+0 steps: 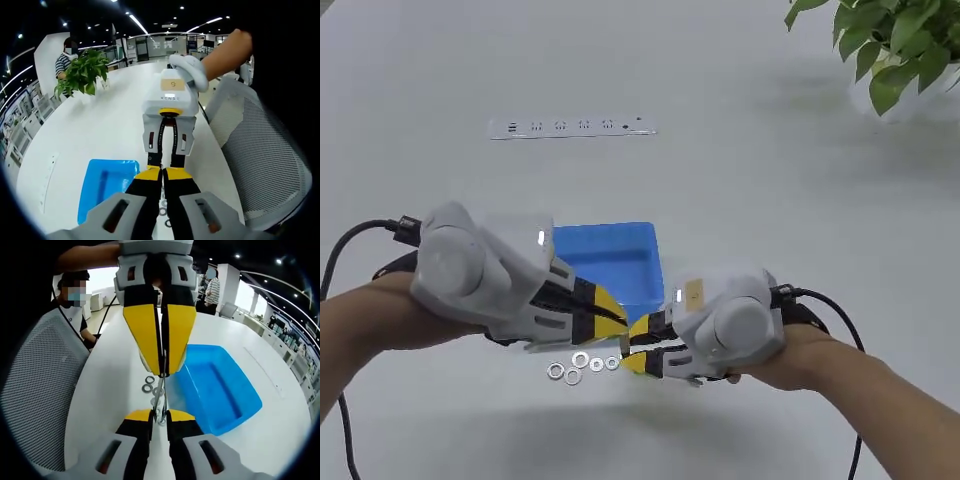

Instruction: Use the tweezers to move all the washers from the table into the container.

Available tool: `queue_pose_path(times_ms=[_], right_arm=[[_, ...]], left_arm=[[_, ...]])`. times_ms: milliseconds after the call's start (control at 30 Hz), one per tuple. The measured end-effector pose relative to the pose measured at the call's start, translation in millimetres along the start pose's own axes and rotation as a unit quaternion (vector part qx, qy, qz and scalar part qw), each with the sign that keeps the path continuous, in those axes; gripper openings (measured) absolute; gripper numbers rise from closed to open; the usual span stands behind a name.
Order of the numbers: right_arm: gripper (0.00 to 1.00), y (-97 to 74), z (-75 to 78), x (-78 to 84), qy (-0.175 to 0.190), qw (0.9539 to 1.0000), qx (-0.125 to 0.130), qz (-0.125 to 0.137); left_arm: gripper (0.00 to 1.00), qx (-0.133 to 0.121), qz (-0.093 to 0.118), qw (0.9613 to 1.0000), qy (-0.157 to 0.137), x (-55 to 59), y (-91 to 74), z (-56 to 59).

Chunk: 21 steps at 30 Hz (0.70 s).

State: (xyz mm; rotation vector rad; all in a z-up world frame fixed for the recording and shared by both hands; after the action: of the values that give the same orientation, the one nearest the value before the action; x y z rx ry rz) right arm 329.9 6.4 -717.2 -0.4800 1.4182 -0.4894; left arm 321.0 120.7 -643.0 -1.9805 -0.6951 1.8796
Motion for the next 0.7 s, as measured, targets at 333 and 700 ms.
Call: queue_pose_path(times_ms=[333,700], right_arm=[[0.11,-0.5,-0.6,1.7,0.009,1.0000,0.000,0.004],[0.10,-1.0,-0.6,2.4,0.021,0.9998,0.002,0.003]], left_arm=[[0.05,0.001,0.001,1.0000,-0.001,-0.6,0.8,-0.1],[0.05,0.003,0.002,1.0000,0.000,-1.2,2.4,0.4]])
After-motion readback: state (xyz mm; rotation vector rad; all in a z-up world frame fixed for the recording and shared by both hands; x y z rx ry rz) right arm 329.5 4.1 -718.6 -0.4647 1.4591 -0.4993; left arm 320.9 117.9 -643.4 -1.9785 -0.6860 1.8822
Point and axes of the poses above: the centre of the closed fingertips' face, and the gripper's own axes: y roughly forward along the fingers, z roughly to its right, x roughly out of its underside, the point moved 9 cm from there along -y, roughly backward along the fingers, and after that the axes turned 5 degrees about z, right-handed, at the moved point
